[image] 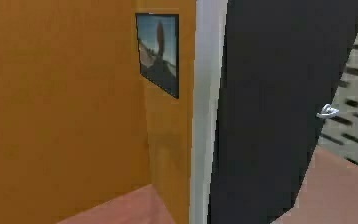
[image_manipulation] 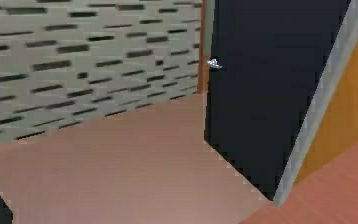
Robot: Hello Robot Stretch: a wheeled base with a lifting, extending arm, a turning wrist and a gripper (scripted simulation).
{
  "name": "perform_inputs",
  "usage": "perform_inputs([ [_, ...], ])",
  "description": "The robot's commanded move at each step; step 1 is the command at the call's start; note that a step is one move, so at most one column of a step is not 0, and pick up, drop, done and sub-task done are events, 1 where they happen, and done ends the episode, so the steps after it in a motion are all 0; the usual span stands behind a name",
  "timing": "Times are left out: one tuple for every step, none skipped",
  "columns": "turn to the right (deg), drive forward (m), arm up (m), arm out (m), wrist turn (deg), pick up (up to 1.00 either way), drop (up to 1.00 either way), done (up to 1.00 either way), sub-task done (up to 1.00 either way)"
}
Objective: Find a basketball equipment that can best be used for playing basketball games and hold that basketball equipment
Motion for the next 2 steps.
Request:
perform_inputs([
  [45.0,0.0,0.0,0.0,0.0,0.0,0.0,0.0,0.0],
  [33.0,0.0,0.0,0.0,0.0,0.0,0.0,0.0,0.0],
])
